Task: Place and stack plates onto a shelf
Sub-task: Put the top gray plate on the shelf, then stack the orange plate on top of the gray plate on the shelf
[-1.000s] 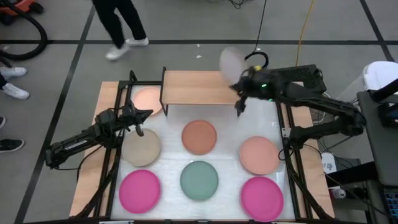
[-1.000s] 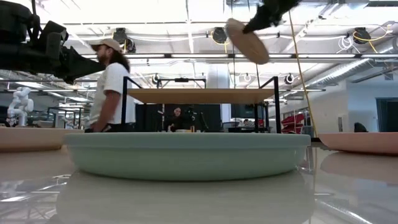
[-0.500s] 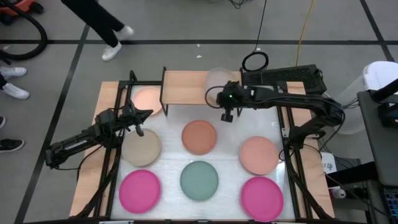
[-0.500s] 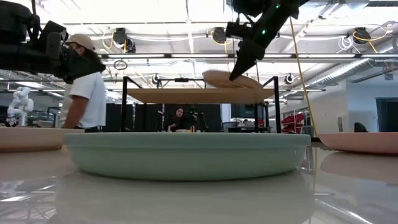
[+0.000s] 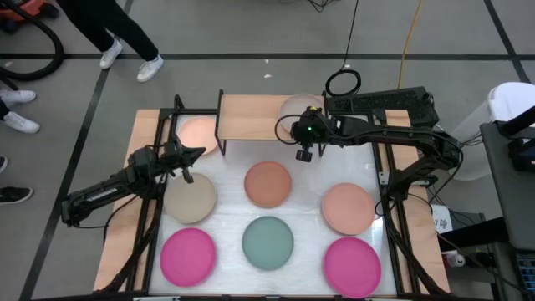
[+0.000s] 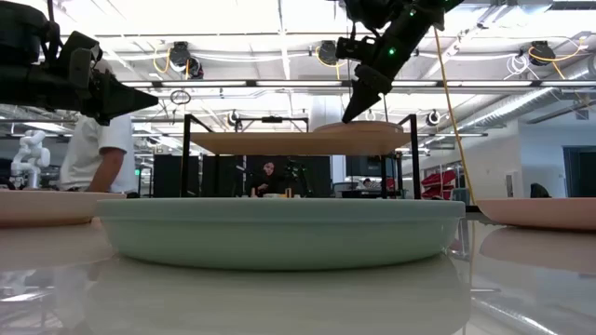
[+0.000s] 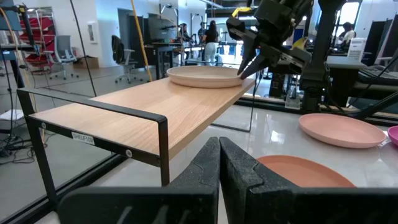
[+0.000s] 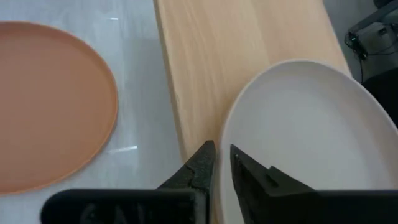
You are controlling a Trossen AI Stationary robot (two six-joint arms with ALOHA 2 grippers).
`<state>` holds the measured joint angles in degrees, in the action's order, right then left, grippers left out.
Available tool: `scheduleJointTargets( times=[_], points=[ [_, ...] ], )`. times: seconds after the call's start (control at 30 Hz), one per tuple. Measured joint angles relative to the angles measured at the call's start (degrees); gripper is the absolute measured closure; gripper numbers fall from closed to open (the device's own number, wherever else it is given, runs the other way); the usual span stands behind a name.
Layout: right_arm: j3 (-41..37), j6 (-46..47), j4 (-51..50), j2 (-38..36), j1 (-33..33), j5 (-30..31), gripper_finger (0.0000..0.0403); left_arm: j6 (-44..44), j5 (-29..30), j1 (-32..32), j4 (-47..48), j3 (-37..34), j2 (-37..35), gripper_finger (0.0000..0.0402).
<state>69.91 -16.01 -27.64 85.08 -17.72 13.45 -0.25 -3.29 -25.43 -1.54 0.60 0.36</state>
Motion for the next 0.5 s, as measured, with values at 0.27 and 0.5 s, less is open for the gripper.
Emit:
scheduleJointTargets(
  times=[0.27,0.5],
  points=[
    [-0.02,4.57,6.51,-6.15,3.45,-0.71,0.0328,2.91,0.02,-0.02,-0.02,0.00,0.00,0.0398],
    [0.00,8.48,12.87,-13.44,8.16,-13.18,0.0324,9.18,0.02,-0.02,-0.02,-0.02,0.00,0.0398]
  ],
)
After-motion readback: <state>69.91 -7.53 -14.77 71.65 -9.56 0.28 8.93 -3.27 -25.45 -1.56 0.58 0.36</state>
